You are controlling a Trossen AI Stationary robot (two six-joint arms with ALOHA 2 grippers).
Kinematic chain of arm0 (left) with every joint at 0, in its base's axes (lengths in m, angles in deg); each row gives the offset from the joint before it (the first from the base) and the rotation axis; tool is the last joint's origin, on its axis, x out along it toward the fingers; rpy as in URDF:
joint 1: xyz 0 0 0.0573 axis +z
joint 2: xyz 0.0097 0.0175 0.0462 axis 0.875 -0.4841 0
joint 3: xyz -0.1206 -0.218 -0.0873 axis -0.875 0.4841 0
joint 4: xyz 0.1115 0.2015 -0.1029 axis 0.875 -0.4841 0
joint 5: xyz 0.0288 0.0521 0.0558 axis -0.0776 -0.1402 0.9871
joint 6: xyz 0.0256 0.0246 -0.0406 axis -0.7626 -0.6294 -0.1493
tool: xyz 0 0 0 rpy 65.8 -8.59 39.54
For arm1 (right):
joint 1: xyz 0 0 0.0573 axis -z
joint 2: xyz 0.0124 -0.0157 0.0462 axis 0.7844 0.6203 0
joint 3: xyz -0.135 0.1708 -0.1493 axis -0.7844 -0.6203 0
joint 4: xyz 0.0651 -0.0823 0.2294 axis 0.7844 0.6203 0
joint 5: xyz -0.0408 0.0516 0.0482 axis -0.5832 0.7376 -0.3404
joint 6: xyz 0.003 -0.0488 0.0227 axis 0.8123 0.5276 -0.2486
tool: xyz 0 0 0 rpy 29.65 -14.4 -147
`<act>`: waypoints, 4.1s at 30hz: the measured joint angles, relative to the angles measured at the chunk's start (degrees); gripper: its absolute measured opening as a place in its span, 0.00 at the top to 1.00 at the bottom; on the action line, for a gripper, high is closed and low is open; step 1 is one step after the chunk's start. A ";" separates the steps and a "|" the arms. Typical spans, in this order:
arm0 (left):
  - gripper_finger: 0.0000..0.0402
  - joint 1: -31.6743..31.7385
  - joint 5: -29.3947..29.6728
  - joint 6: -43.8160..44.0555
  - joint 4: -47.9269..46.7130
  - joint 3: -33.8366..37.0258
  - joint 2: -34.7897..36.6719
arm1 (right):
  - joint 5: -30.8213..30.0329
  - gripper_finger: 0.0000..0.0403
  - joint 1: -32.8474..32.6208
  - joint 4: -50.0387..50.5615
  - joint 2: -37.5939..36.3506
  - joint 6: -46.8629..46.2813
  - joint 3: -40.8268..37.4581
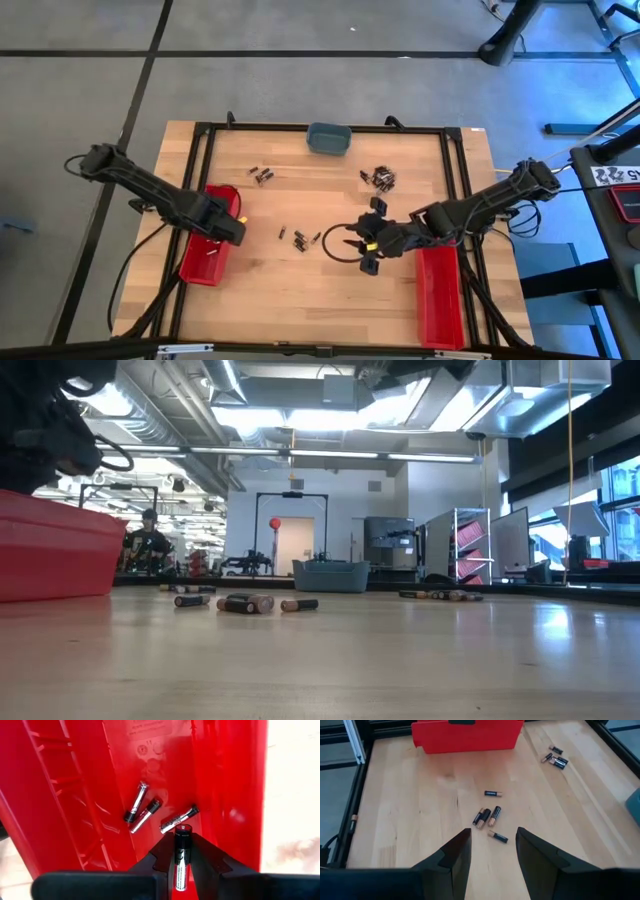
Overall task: Sort batteries
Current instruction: Put the silver battery into the left red bin, then put the small brown battery into the right red bin
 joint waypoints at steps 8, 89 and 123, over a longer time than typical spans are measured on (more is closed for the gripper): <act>0.80 0.00 -1.29 0.99 -1.18 0.02 -0.69 | 0.39 0.61 0.05 0.04 -0.36 0.17 0.00; 0.68 2.20 34.84 -30.78 13.28 -12.13 8.35 | 25.09 0.97 3.48 16.63 -7.35 -31.35 -0.04; 0.68 8.20 35.54 -32.95 13.73 -12.09 8.38 | 32.25 0.95 -26.57 23.46 -5.38 -34.21 -25.75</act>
